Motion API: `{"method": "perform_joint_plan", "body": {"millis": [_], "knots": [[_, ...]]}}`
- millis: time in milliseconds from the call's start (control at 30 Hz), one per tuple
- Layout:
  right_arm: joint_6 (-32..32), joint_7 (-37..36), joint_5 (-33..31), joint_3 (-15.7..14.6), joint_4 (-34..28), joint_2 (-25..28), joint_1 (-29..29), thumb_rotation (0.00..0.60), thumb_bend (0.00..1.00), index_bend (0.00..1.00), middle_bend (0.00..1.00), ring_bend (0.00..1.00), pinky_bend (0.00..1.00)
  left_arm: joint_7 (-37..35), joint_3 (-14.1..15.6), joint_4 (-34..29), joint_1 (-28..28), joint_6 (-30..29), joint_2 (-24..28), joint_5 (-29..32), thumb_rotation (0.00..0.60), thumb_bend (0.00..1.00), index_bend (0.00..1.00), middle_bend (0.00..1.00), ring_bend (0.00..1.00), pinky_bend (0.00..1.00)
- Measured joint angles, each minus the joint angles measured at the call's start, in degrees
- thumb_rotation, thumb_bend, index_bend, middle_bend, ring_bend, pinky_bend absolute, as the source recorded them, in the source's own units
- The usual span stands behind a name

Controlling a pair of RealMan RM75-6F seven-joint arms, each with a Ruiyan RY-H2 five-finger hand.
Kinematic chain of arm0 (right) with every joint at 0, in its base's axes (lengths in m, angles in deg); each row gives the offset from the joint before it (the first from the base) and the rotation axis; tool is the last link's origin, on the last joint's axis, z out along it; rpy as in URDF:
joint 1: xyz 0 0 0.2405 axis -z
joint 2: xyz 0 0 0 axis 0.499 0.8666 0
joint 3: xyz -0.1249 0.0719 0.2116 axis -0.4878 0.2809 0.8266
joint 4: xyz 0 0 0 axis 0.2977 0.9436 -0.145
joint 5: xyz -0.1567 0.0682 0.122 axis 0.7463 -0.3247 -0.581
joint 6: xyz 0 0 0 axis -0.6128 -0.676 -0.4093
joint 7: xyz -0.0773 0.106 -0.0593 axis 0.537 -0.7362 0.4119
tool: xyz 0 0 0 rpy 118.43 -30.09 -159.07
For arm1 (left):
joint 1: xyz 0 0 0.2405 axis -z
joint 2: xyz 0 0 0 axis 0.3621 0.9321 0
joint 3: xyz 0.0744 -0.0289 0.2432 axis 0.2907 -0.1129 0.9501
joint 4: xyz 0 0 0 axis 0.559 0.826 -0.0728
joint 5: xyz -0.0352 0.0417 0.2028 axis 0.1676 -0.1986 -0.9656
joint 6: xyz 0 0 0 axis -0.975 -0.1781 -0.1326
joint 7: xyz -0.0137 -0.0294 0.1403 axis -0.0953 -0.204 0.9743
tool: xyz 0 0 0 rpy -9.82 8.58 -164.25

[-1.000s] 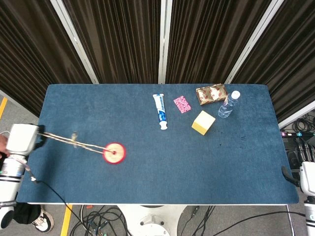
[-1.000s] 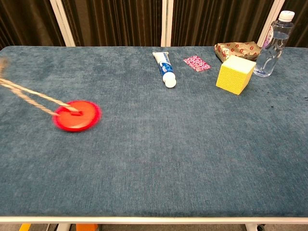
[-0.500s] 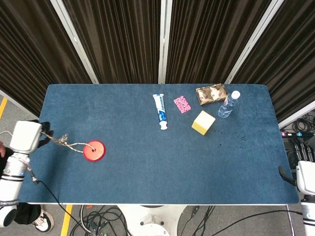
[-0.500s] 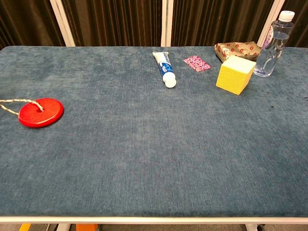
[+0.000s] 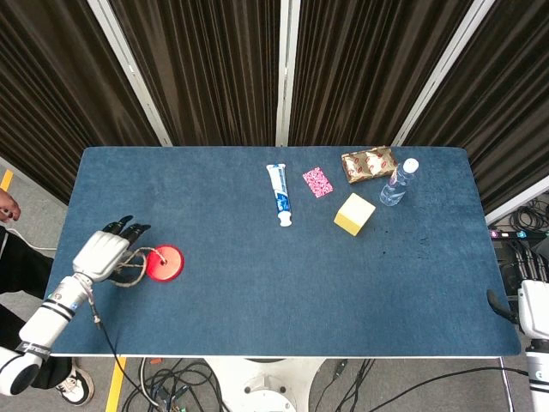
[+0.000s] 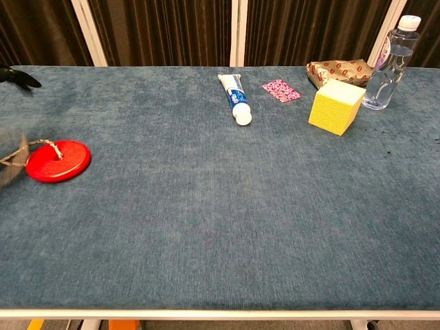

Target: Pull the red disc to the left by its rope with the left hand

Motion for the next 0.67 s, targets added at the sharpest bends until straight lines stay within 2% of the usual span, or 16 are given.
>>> {"method": "perform_joint_plan", "body": {"millis": [200,333,500,667], "knots": [[-0.2,-0.3,0.4,-0.1,0.3,-0.4,-0.2,0.6,0.24,0.0,0.0,0.0,0.0,5.2,0.2,-5.3,-1.5,-3.4,4.9,1.7,0.6,0.04,0.07,0.0,0.0,0.14],[-0.6,-0.3,0.7,-0.2,0.1,-0.2,-0.1,0.6,0.24,0.0,0.0,0.0,0.0,5.7,0.0,-6.7,-3.8,-7.5,5.9,1.7,0.6,0.03,0.07,0.01,0.0,0.14],[-1.9,0.0,1.7,-0.5,-0.9,0.0,0.2,0.6,0.24,0.0,0.0,0.0,0.0,5.1,-0.3,-6.9,-8.6,-15.0,4.8,1.9,0.6,0.03,0.07,0.02,0.0,0.15],[-2.9,1.0,2.9,-1.4,-1.2,-0.8,0.6,0.6,0.23,0.0,0.0,0.0,0.0,3.1,0.2,-4.1,-15.7,-23.2,0.7,1.8,0.6,0.03,0.07,0.03,0.0,0.15]]}}
